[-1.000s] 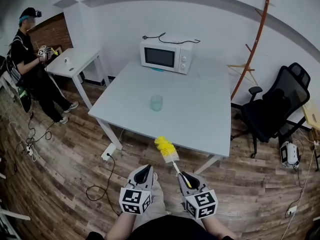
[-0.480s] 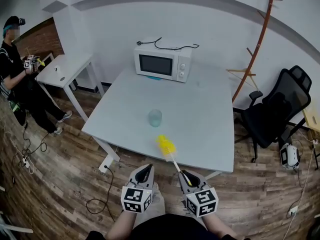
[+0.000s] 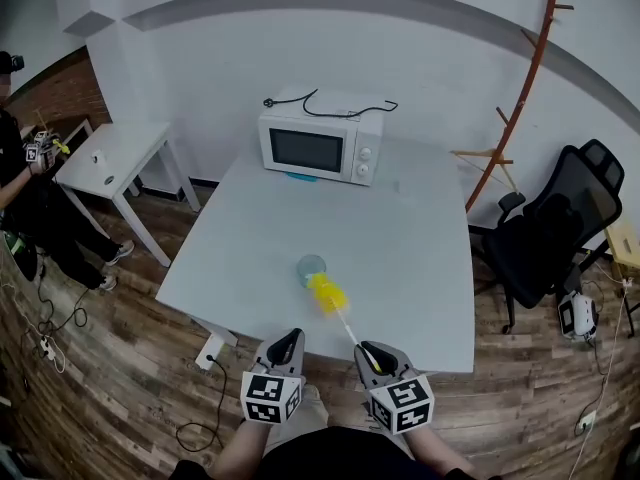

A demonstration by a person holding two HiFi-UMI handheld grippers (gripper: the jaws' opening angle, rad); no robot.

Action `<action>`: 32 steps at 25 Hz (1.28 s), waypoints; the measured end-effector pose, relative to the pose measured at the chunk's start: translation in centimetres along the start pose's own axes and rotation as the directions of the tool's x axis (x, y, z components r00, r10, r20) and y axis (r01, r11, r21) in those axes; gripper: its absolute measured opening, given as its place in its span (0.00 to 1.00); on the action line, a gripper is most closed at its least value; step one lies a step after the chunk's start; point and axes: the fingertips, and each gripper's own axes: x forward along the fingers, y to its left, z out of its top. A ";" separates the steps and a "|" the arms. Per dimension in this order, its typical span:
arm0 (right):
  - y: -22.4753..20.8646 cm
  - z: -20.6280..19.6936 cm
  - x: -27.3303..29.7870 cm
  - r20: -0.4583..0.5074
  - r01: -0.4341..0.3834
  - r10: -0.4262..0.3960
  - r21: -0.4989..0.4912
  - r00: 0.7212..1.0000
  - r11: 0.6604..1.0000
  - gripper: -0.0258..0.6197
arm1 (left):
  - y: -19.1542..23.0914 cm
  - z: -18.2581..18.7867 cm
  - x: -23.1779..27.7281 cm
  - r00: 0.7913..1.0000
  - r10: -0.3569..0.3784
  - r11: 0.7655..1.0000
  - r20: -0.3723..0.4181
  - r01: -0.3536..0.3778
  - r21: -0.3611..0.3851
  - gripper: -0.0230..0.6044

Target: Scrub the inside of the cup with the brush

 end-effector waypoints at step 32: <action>-5.0 3.8 10.5 -0.041 0.185 -0.181 0.116 0.983 0.976 0.12 | 7.9 -9.7 21.6 0.930 -0.233 0.953 -0.284 0.277 0.123 0.66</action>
